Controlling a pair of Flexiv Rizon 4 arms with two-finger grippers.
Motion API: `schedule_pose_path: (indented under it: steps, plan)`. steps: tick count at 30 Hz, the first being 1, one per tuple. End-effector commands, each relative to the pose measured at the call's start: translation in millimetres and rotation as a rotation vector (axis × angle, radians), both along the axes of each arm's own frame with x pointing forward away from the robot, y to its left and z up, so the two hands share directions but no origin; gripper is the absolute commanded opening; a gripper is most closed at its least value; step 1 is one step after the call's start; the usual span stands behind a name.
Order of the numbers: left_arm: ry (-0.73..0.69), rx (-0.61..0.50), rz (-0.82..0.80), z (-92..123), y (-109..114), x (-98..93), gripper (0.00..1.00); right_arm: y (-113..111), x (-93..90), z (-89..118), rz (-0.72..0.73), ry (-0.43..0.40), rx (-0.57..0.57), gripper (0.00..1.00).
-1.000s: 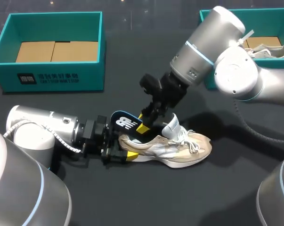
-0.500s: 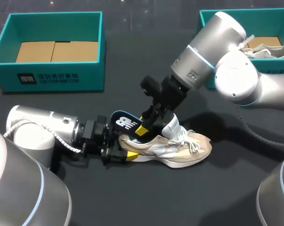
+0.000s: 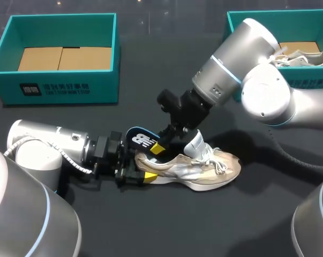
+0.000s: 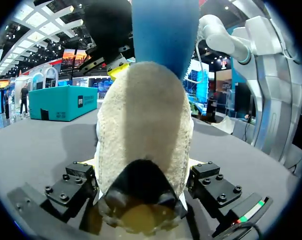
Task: Take the shoe out of the shoebox, open the shoe tongue, remove and reinsert the insole, then place the shoe into the shoebox
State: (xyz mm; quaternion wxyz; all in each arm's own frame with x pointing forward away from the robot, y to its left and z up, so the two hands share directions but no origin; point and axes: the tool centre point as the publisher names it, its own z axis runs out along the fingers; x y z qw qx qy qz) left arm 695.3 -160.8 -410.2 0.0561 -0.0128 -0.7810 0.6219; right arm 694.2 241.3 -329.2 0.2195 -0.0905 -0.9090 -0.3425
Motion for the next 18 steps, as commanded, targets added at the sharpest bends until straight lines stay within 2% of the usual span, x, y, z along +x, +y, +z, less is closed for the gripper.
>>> schedule_pose_path:
  steps: [1, 7, 8, 10, 18]
  plan:
    - [0.000, 0.000, 0.000, -2.0, 0.4, 0.0, 0.00, 3.2, -5.4, 1.2, -0.004, -0.019, 0.006, 0.00]
    - [0.000, 0.000, 0.000, -2.0, 0.4, 0.0, 0.00, 16.4, -1.2, 18.9, 0.026, -0.091, 0.018, 0.00]
    - [0.000, 0.000, 0.000, -2.0, 0.4, 0.0, 0.00, 21.2, 0.3, 26.3, 0.044, -0.116, 0.016, 0.00]
    - [0.000, 0.000, 0.000, -2.0, 0.4, 0.0, 0.00, 31.7, 1.5, 47.4, 0.083, -0.221, -0.019, 0.00]
    - [0.000, 0.000, 0.000, -2.0, 0.4, 0.0, 0.00, 31.7, 1.5, 47.4, 0.083, -0.221, -0.019, 0.00]
